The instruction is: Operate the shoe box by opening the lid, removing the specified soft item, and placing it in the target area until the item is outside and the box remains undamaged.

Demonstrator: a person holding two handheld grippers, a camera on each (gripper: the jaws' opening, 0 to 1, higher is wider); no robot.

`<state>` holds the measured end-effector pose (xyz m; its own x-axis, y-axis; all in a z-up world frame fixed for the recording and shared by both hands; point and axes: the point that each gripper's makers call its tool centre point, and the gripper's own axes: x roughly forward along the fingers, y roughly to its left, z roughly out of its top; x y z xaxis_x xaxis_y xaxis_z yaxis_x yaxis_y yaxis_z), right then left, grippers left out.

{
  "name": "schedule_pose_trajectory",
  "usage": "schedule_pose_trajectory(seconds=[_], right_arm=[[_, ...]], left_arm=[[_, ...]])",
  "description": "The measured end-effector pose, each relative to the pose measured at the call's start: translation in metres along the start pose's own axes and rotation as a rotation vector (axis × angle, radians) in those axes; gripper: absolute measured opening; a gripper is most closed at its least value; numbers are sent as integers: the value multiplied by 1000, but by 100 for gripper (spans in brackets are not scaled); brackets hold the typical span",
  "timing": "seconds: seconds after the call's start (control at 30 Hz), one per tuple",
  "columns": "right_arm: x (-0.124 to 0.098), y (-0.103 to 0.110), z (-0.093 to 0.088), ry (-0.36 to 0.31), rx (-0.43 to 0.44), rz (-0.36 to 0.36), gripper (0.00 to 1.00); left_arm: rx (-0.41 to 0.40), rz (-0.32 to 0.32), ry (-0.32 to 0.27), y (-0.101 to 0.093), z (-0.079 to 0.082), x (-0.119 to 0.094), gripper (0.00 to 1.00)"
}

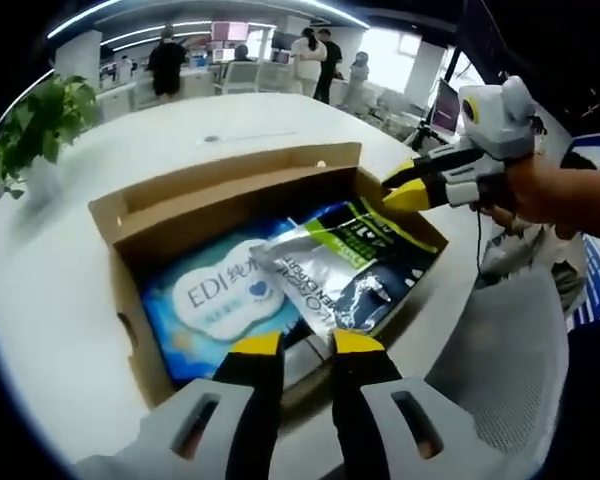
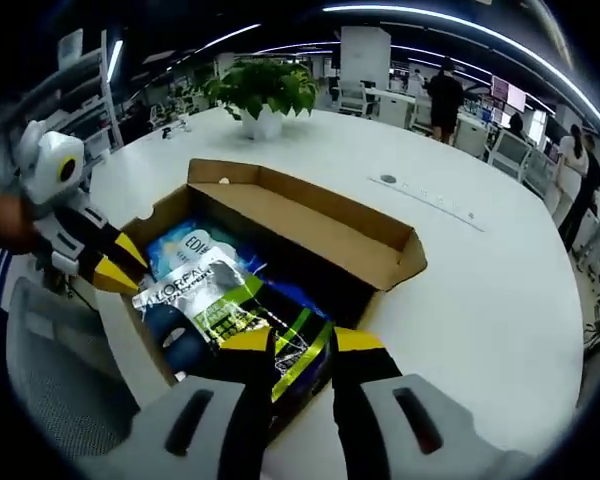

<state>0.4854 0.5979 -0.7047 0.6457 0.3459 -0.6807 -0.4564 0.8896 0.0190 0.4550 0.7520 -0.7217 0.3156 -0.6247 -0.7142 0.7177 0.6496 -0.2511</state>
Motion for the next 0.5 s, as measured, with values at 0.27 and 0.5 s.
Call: schedule_pose_trajectory(seconds=[0.27, 0.5], right_arm=[[-3, 7, -6, -1, 10, 20, 19], [-4, 7, -8, -2, 15, 21, 17]], left_arm=[[-265, -67, 28, -4, -3, 18, 16], [-418, -97, 26, -3, -4, 26, 11]])
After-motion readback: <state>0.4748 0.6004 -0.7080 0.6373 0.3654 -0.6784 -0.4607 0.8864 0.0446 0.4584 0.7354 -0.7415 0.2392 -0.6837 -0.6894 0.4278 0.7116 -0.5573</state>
